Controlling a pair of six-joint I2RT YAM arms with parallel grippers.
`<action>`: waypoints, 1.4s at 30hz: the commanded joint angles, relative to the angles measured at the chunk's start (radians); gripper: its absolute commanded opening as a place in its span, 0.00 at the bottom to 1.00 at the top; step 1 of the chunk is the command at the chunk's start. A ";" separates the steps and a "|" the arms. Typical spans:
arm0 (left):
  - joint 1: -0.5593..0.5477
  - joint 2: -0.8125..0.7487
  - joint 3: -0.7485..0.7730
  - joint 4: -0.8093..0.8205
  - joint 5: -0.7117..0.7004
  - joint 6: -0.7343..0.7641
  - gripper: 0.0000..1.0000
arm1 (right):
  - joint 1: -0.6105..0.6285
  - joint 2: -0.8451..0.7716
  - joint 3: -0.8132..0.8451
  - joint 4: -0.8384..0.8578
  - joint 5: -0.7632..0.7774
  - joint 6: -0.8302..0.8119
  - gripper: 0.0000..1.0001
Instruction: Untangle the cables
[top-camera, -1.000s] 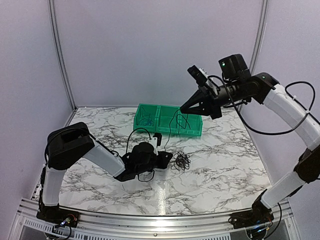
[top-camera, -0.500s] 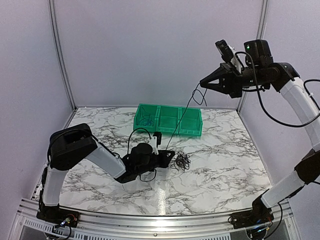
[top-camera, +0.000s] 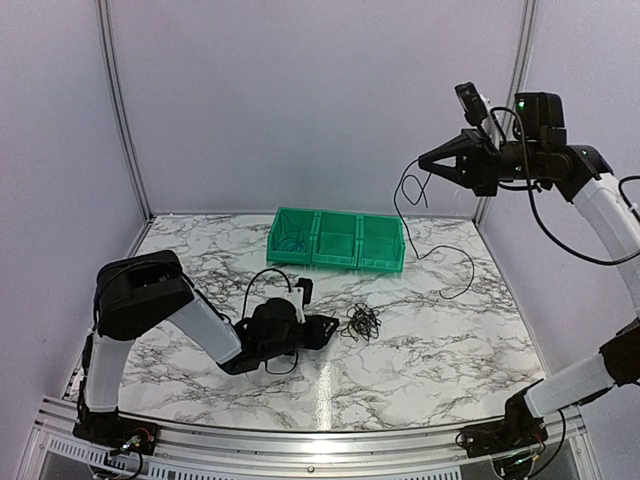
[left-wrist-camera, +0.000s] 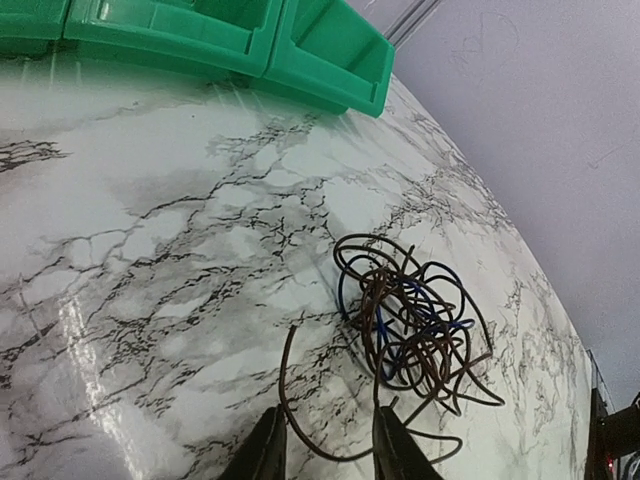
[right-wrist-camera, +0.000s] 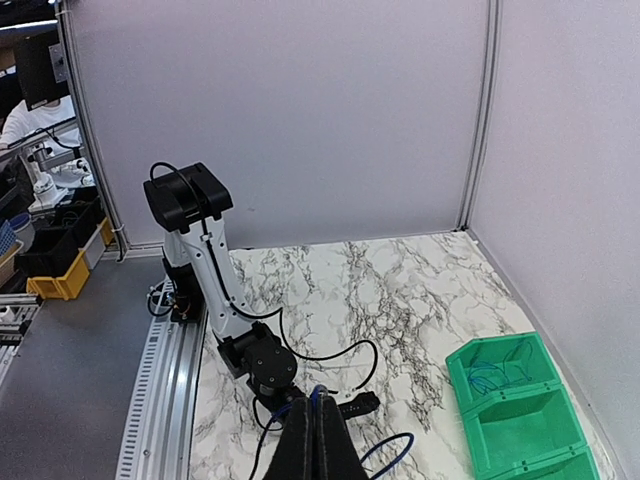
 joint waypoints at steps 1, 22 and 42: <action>0.002 -0.108 -0.055 0.017 0.000 0.042 0.33 | -0.004 -0.027 0.000 0.046 0.056 0.022 0.00; -0.021 -0.655 0.061 -0.564 -0.017 0.511 0.68 | -0.002 -0.047 -0.446 0.182 0.240 -0.025 0.00; 0.073 -0.222 0.490 -0.624 0.430 0.337 0.34 | 0.022 -0.018 -0.457 0.170 0.254 -0.054 0.00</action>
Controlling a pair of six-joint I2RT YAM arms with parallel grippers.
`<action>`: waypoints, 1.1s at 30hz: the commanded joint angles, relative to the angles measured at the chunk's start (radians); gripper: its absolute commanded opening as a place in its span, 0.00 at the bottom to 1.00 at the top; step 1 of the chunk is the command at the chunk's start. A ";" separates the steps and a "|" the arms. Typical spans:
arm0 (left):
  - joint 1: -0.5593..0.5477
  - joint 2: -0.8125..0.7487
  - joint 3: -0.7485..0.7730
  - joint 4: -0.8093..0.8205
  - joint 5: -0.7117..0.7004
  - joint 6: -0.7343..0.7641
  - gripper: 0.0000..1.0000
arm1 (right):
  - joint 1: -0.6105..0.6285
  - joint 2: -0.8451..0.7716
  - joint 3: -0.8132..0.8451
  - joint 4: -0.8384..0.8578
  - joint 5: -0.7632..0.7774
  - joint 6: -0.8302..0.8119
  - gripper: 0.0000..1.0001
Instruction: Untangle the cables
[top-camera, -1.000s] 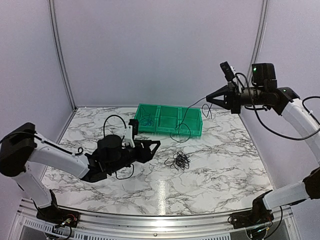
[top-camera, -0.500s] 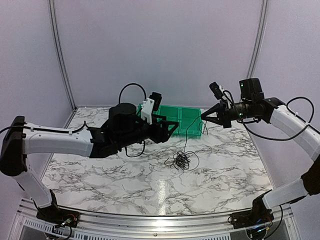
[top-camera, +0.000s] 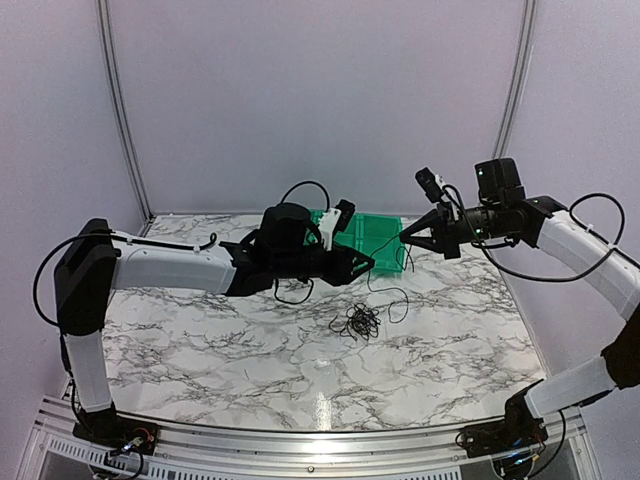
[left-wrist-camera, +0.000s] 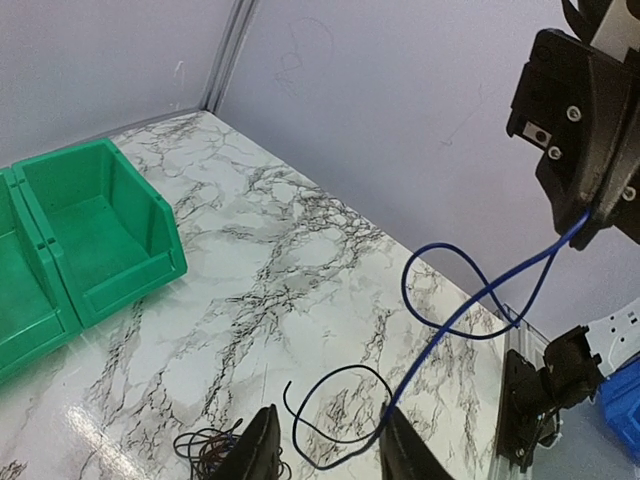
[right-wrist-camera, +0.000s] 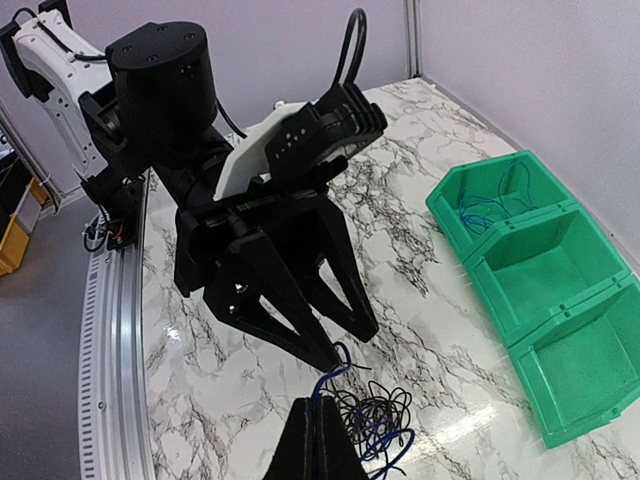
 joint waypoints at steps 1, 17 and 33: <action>-0.001 0.023 0.039 0.021 0.068 0.000 0.31 | 0.008 0.009 0.003 0.020 0.020 -0.006 0.00; -0.001 -0.025 -0.061 0.105 0.002 -0.012 0.00 | -0.010 0.041 0.001 0.024 0.037 0.038 0.34; -0.001 -0.073 -0.109 0.141 -0.027 -0.008 0.00 | -0.063 0.160 -0.066 -0.015 0.065 0.114 0.57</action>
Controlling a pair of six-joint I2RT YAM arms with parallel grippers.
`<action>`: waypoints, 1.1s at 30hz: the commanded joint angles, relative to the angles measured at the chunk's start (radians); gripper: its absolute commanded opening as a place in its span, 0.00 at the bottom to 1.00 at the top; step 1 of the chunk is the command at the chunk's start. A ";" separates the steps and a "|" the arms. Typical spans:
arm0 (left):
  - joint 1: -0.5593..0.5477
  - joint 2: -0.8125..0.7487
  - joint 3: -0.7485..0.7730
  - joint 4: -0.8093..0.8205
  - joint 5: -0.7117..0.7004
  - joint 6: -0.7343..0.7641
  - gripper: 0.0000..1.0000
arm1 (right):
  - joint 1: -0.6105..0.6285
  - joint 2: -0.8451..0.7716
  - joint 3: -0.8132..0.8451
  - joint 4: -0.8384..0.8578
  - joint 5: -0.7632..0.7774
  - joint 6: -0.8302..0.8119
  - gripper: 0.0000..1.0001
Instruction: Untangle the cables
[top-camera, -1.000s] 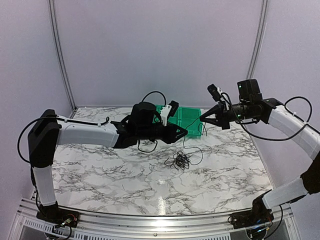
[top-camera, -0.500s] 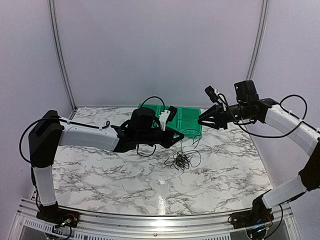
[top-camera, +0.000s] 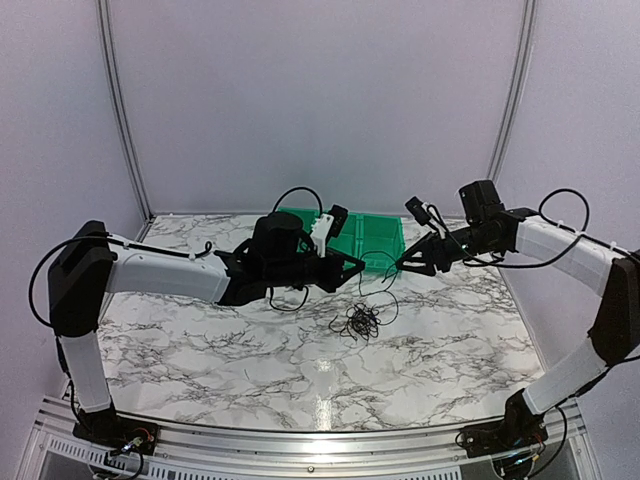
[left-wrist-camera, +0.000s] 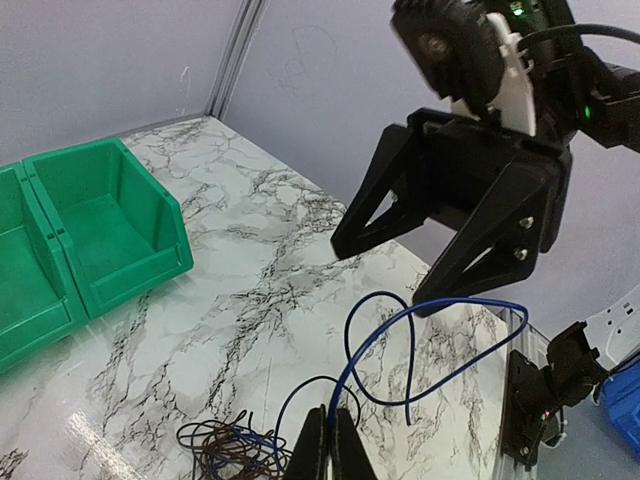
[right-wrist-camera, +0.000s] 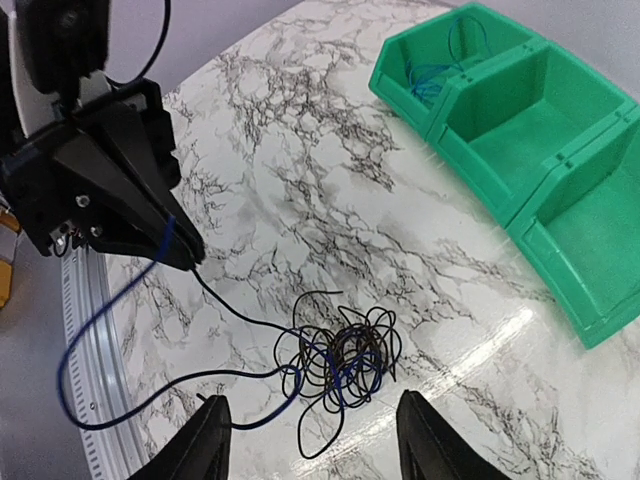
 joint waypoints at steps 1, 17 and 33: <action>-0.001 -0.051 -0.019 0.047 -0.013 -0.001 0.00 | -0.007 0.046 0.014 -0.021 -0.034 0.031 0.58; -0.002 -0.062 -0.046 0.059 -0.026 -0.003 0.00 | -0.007 0.145 0.021 -0.004 -0.276 0.082 0.34; 0.004 -0.159 -0.129 0.045 -0.176 0.071 0.00 | -0.007 0.175 0.118 -0.203 -0.160 -0.153 0.00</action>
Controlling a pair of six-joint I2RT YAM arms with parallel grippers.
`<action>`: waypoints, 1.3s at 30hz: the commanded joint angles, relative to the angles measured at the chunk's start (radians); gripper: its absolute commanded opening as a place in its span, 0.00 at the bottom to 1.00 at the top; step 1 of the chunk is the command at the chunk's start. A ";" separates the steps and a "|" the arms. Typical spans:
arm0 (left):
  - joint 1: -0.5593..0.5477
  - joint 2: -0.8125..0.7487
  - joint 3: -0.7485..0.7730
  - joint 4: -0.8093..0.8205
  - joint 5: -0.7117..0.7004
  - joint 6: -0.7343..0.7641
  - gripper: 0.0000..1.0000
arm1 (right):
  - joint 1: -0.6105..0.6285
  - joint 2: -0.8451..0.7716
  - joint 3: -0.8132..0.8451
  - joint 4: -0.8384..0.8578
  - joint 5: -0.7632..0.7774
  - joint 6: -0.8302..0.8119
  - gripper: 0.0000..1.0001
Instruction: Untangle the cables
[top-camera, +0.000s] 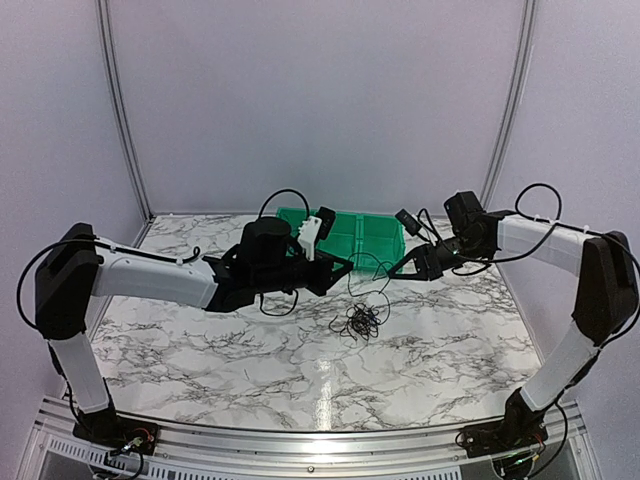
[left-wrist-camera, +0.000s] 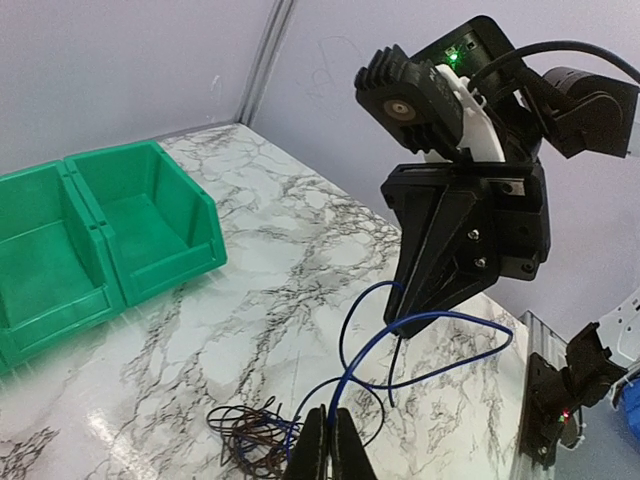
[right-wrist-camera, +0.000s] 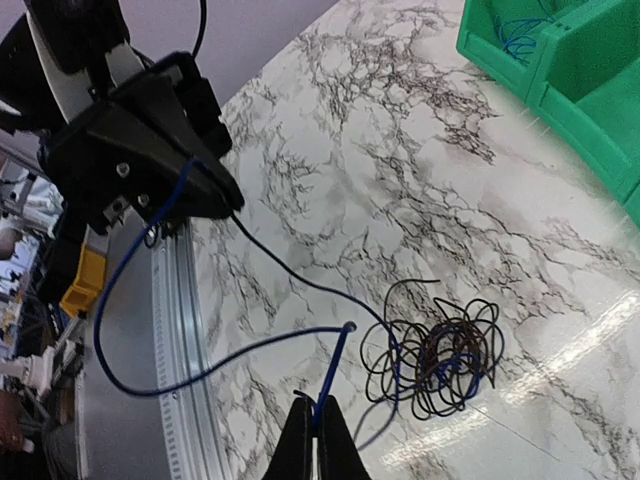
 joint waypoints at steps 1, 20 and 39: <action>0.010 -0.114 -0.046 -0.001 -0.135 0.067 0.00 | -0.007 0.009 0.115 -0.208 0.137 -0.220 0.00; 0.109 -0.141 0.141 -0.143 -0.204 0.150 0.00 | -0.007 -0.157 -0.038 -0.095 0.659 -0.346 0.43; 0.214 0.268 0.669 -0.332 -0.209 0.165 0.00 | -0.058 -0.317 -0.387 0.225 0.674 -0.232 0.49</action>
